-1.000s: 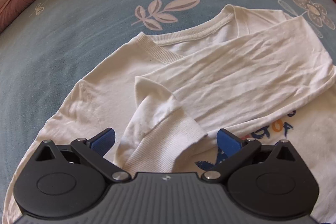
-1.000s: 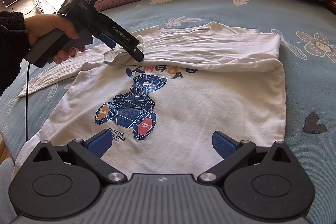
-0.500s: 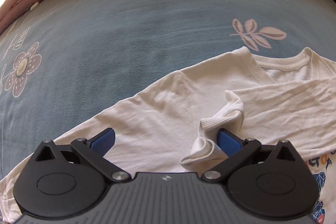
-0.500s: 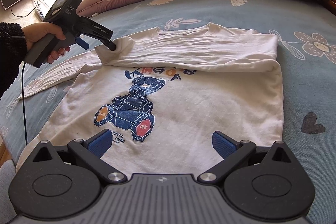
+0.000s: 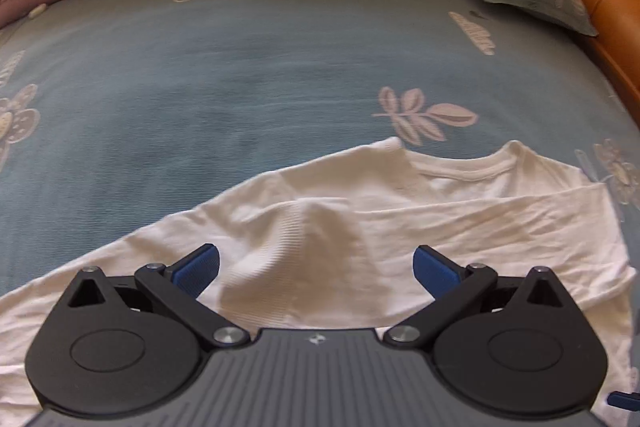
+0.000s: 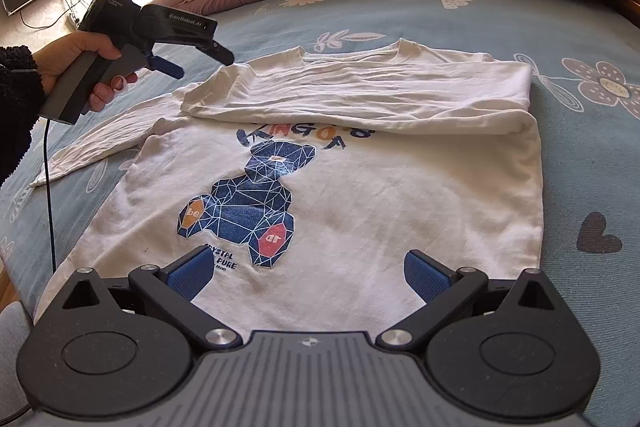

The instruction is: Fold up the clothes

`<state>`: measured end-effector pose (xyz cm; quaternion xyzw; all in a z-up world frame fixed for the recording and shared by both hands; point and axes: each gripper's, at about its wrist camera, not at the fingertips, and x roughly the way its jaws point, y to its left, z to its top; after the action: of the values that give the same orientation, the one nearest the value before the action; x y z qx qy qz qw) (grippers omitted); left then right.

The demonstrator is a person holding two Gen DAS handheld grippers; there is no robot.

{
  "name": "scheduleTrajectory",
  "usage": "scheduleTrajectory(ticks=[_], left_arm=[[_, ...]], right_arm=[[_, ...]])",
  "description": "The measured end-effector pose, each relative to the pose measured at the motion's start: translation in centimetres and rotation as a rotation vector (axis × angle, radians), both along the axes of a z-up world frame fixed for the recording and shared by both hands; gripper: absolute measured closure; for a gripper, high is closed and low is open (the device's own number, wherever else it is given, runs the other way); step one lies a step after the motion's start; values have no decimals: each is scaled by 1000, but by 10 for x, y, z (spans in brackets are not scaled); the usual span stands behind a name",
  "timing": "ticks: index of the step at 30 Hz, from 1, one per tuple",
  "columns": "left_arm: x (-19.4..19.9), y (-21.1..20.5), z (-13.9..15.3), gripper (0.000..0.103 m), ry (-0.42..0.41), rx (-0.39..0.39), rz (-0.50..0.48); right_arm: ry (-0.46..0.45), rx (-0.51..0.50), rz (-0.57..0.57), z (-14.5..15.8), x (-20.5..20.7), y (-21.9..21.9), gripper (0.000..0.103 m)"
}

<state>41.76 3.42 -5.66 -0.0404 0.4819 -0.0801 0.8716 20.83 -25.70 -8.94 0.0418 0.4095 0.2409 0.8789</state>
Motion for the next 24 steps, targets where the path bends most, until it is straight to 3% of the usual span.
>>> scheduleTrajectory(ticks=[3,7,11,14,19,22,24], left_arm=[[6,-16,-14,1,13,-77,-36],[1,-11,-39,1,75,-92,15],[-29,-6,-35,1,99,-120,-15],[-41,-7,-23,1,107,-81,-40],[-32,13,-2,1,-3,-200,49],[-13,23,-11,1,-18,-310,111],[-3,25,-24,1,-12,-306,139]], right_arm=[[0,-4,3,-1,-1,1,0],[0,-3,2,0,-1,0,0],[-4,11,-1,3,-1,-2,0],[-8,18,1,4,-2,-3,0],[-3,0,1,1,-1,1,0],[3,-9,0,-1,0,2,0],[5,-12,-2,-2,0,2,0]])
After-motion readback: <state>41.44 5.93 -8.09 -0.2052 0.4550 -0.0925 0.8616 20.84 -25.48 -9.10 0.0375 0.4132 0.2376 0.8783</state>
